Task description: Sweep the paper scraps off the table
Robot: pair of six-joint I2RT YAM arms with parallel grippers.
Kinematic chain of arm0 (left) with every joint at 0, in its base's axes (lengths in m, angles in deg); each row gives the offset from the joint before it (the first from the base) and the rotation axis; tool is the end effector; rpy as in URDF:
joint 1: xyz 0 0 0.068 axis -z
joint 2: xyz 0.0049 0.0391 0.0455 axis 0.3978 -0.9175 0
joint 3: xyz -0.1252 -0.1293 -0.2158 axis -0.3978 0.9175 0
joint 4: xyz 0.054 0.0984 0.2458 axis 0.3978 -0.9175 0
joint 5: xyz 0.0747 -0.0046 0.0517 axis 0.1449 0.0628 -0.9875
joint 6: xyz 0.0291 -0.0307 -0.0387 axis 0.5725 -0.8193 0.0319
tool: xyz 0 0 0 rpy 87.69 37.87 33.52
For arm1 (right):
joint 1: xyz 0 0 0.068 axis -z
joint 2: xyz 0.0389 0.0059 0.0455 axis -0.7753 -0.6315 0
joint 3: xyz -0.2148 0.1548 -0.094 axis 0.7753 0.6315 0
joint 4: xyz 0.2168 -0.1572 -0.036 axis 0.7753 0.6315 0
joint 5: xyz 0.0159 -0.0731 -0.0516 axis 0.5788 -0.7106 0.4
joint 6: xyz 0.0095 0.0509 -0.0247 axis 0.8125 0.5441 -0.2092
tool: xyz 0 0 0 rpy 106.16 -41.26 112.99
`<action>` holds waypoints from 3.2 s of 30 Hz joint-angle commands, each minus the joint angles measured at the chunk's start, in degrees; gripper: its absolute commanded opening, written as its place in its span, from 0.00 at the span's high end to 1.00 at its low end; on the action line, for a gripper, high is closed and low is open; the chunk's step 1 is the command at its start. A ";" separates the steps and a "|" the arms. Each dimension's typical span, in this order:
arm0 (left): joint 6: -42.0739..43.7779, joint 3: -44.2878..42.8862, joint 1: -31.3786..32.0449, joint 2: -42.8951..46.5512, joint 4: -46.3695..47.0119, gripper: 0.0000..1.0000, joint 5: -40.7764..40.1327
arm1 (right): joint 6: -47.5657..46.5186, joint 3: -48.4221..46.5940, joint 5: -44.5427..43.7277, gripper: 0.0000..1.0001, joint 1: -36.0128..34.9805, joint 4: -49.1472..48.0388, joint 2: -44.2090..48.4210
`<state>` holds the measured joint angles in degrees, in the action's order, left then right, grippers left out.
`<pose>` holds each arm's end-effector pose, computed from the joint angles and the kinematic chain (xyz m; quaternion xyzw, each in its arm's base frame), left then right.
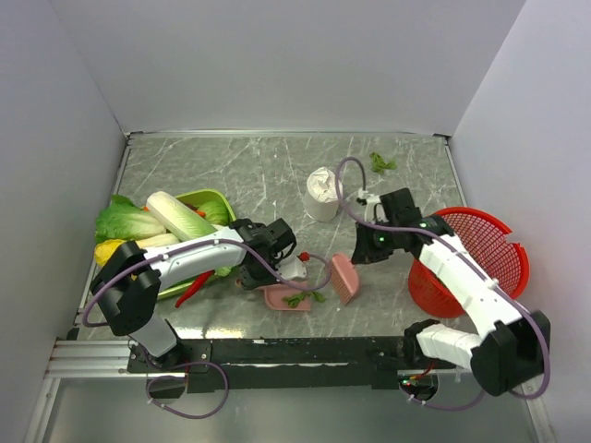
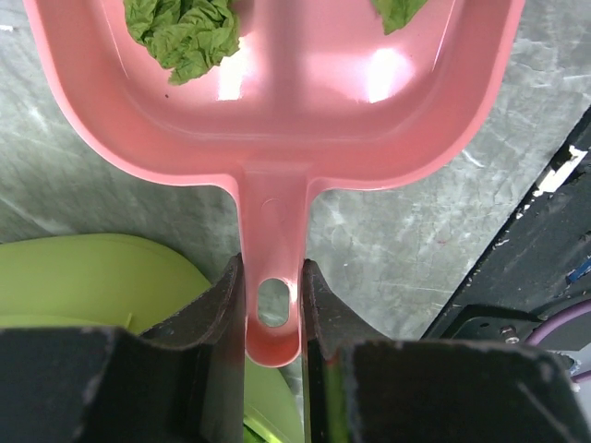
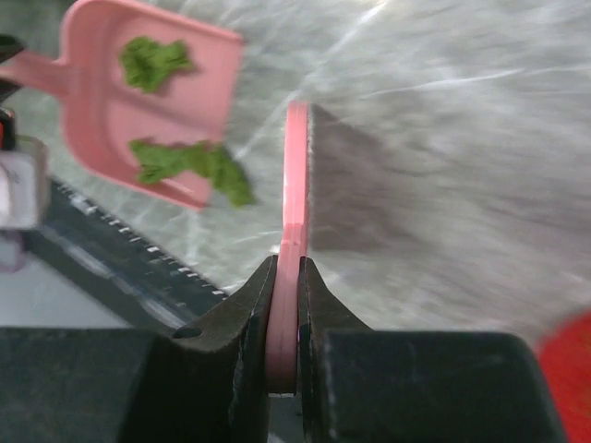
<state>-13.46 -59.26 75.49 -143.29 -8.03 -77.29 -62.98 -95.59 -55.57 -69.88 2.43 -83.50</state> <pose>0.1790 -0.2308 0.2095 0.6539 0.7541 -0.0210 0.0583 0.2027 0.0856 0.2824 -0.1790 0.9262 0.2283 0.2410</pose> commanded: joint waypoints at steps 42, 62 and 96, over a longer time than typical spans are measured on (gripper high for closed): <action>-12.24 -18.84 2.53 -6.21 11.72 0.99 12.91 | -15.45 -37.99 -11.19 1.00 17.55 6.94 7.25; -8.82 -53.64 2.70 -17.01 -6.30 0.99 11.25 | 1.95 -41.49 -10.44 1.00 29.32 1.65 8.40; 14.80 -77.65 14.30 -33.97 18.64 0.99 -10.98 | 13.48 -54.15 5.04 1.00 39.88 -0.46 3.39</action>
<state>-6.12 -135.28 87.80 -176.36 1.84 -83.44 -52.20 -149.71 -53.23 -31.31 4.93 -80.36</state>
